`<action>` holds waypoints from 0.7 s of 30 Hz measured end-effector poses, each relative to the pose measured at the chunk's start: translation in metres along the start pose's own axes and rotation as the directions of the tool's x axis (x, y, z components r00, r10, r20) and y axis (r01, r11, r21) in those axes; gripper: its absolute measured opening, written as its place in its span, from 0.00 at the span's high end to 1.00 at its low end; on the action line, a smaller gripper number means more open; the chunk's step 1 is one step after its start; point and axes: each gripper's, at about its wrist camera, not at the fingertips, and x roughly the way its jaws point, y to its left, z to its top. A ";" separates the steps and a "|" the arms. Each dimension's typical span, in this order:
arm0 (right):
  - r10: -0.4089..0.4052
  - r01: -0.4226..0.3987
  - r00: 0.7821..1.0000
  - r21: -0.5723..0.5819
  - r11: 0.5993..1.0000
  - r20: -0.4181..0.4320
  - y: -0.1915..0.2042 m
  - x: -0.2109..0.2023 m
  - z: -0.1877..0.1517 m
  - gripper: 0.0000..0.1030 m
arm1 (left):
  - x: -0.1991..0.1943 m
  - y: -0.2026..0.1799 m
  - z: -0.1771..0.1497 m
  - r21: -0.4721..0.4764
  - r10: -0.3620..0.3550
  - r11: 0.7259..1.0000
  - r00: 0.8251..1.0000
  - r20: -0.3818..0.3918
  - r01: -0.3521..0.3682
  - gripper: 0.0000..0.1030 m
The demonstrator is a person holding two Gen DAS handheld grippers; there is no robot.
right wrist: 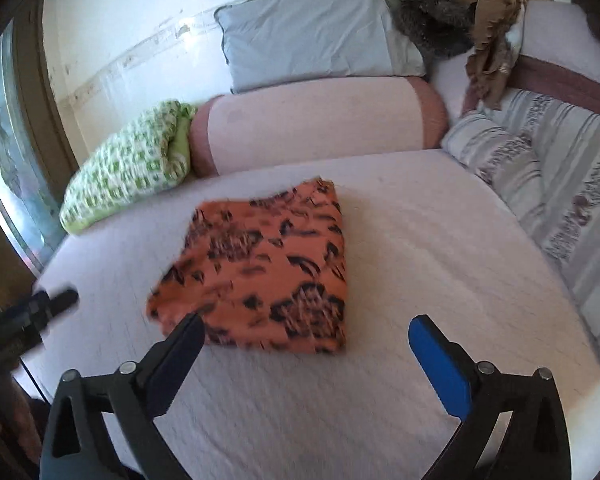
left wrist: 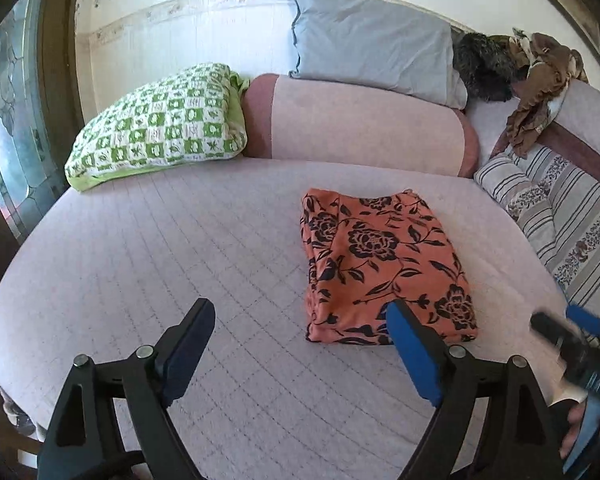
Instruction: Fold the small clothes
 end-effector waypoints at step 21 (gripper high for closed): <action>-0.066 0.074 0.996 -0.133 0.988 0.066 0.039 -0.048 0.010 0.00 | -0.056 -0.028 0.011 0.054 0.074 0.995 0.994 0.082 -0.078 0.13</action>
